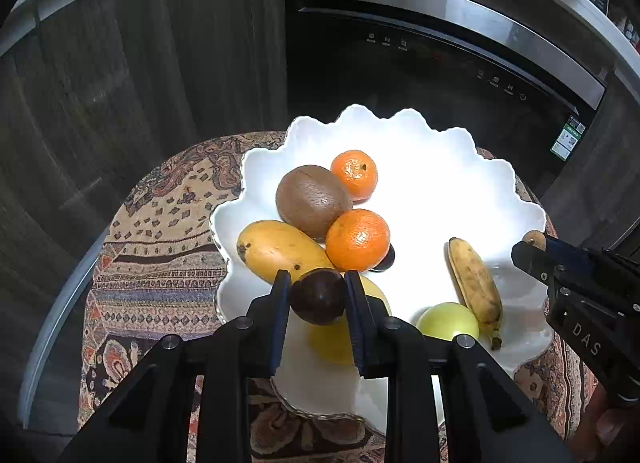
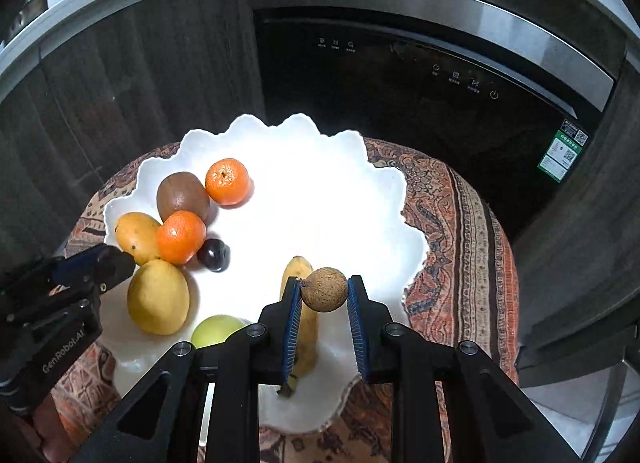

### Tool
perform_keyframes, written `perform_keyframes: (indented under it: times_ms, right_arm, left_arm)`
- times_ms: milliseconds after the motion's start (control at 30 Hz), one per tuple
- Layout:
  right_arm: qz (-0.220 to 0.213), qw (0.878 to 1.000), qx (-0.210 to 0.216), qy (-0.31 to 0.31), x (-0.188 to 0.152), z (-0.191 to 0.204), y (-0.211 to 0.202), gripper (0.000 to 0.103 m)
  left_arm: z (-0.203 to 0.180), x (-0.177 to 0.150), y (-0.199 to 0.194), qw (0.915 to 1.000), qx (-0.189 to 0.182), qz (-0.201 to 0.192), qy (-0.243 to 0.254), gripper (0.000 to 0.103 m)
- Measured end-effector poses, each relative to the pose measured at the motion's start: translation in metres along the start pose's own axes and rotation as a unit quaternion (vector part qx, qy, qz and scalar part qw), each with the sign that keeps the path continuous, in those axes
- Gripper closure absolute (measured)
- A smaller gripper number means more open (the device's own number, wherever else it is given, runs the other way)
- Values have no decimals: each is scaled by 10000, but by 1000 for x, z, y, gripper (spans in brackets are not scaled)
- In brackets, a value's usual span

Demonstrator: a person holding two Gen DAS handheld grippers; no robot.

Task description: Organize fruits

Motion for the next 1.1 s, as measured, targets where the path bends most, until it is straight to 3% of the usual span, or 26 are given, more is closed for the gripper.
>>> perform_keyframes:
  times_ms: [100,267,367,567,1100]
  right_arm:
    - [-58,9999,-99,-59,3,1,-3,76]
    - [-230,9991,-342,-54,8,-2,-14,35]
    - [-317,9985,-445,-22,10,-5,-23,27]
    - [-395,9979,-507,37,8,-9,-40,21]
    - [-692,9962,-476,241,-4,1,-103,21]
  left_arm:
    - [3,3,-6,9999,73,-129,-2,56]
    - [5,9,-17,9992,215,-321,93,40]
    - [7,13,-27,9983,327,-476,127,25]
    - [6,17,-48,9966,447,-662,176,9]
    - [9,1,-120,9943,431,-977,37,7]
Point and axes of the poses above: each gripper's, at about its wrist camera, not at the fingertips, and y roughly the way its jaws point, z to its left, x to its top, the point moved 8 cm from there along y, roughly the way its jaws point, and after that the axes turned 10 degrees about -y, right-handed, at the moved point
